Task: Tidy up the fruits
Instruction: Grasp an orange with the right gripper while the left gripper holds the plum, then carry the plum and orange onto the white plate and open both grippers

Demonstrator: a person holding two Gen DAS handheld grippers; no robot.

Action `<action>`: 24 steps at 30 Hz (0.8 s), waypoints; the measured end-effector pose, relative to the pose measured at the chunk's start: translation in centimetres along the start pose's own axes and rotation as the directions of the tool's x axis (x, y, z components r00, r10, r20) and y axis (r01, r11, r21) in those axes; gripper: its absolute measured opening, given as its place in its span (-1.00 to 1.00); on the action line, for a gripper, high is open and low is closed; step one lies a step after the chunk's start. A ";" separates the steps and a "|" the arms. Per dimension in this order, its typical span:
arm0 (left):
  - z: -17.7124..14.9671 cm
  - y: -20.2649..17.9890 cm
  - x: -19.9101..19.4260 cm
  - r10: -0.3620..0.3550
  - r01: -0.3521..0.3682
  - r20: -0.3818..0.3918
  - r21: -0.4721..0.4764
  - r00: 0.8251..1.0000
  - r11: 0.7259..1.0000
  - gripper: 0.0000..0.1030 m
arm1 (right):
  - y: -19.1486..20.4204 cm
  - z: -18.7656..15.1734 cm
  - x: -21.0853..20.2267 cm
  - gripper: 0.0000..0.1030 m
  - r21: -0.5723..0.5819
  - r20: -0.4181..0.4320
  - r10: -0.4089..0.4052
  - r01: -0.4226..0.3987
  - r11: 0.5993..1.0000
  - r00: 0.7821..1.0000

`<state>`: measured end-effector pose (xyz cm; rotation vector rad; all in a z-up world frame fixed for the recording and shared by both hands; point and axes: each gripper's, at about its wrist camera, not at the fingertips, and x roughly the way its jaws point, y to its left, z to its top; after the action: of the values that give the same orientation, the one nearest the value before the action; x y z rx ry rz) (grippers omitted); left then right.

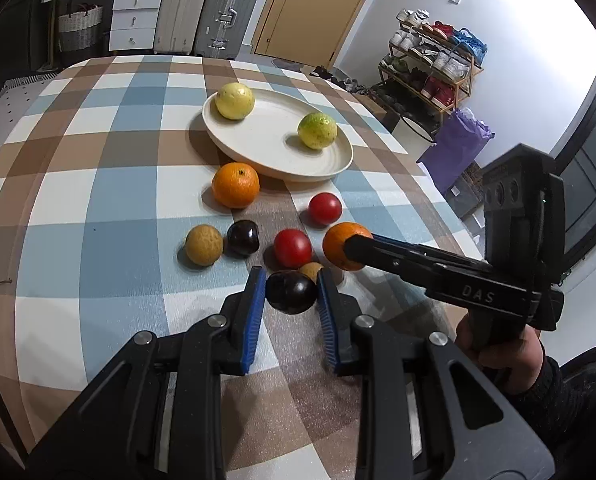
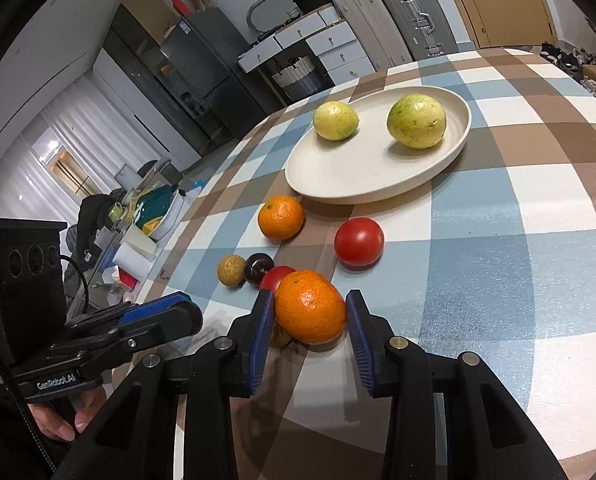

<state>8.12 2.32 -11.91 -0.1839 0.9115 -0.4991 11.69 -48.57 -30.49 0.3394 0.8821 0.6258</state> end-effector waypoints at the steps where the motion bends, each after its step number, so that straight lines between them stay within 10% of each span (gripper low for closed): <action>1: 0.2 0.0 0.0 0.001 -0.001 0.001 0.001 1.000 1.000 -0.55 | 0.0 0.0 -0.2 -0.28 0.001 0.005 0.006 -0.006 1.000 1.000; 24: 8.0 -1.1 3.1 0.018 -0.018 0.016 0.027 1.000 0.999 -0.55 | -0.1 5.3 -2.6 -0.28 -0.024 0.100 0.055 -0.053 0.998 0.993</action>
<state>15.70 -0.59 -8.91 -0.1545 0.8895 -0.4927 14.69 -50.44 -25.80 0.3737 0.7715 0.6622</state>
